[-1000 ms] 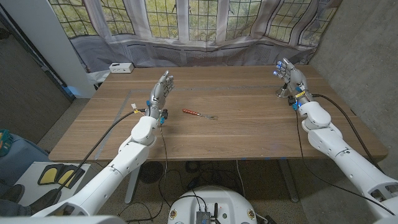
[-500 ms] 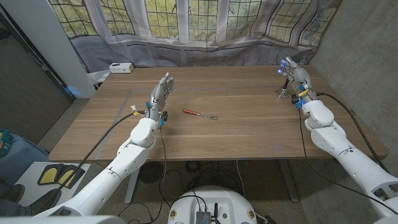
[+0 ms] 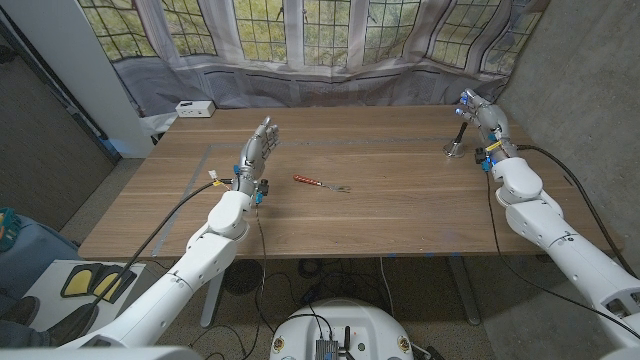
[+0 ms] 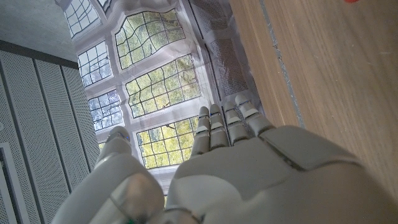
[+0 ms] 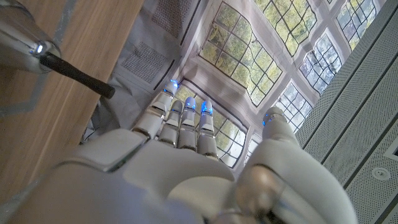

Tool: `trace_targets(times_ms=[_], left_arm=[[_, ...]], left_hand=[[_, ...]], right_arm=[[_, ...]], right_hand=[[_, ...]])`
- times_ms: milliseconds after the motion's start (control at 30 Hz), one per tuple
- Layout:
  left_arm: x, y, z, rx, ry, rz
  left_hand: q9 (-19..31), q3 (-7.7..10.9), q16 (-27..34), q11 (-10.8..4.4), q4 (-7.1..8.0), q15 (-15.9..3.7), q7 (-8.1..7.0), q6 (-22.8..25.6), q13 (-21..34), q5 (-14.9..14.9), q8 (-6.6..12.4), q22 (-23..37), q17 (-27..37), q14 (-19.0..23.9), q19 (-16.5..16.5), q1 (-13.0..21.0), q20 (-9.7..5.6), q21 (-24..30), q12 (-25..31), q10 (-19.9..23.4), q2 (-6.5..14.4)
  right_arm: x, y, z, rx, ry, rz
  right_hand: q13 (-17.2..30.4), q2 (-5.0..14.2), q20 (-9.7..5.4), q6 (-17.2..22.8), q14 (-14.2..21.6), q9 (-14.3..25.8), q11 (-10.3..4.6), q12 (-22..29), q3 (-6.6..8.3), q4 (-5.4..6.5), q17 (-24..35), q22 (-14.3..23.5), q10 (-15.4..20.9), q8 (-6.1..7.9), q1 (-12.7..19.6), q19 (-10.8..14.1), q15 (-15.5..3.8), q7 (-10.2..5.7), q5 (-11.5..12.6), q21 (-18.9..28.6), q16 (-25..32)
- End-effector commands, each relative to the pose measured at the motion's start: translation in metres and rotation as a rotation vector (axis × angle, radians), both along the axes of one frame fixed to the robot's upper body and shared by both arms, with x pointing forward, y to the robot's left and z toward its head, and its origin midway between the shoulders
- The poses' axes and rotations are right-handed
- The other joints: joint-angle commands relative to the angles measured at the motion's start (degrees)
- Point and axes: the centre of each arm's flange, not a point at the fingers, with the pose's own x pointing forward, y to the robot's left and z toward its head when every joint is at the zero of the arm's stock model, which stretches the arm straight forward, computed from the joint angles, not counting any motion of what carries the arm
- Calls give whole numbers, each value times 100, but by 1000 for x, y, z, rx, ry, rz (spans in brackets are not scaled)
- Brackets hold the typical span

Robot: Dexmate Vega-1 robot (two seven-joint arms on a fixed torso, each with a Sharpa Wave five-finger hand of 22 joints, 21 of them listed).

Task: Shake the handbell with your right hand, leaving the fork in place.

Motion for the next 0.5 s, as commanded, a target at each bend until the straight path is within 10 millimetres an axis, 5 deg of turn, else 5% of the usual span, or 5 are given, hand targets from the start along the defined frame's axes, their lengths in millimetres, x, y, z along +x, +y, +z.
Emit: trace_targets(times_ms=[33,500], left_arm=[[-4,2,1,-2,4,6],[-6,-1,1,-2,-11,-1]], left_hand=[[8,30,7,11,-3,-18,-23,37,30,-1,-18,14,8,29,19,52,58,-23,-11,38,31],[8,72,5,-24,8,-27,-23,43,31,1,-21,16,8,29,-11,78,66,-37,-22,44,117]], right_arm=[[2,-14,9,-19,-8,-56],[1,-31,20,-60,-9,-155]], right_hand=[[27,-12,-1,56,23,19,-37,-2,60,11,0,18,20,-29,101,72,-18,-20,22,22,9],[29,-35,-38,114,204,22,-94,-7,104,0,-37,11,96,-43,265,293,-109,-21,15,71,37]])
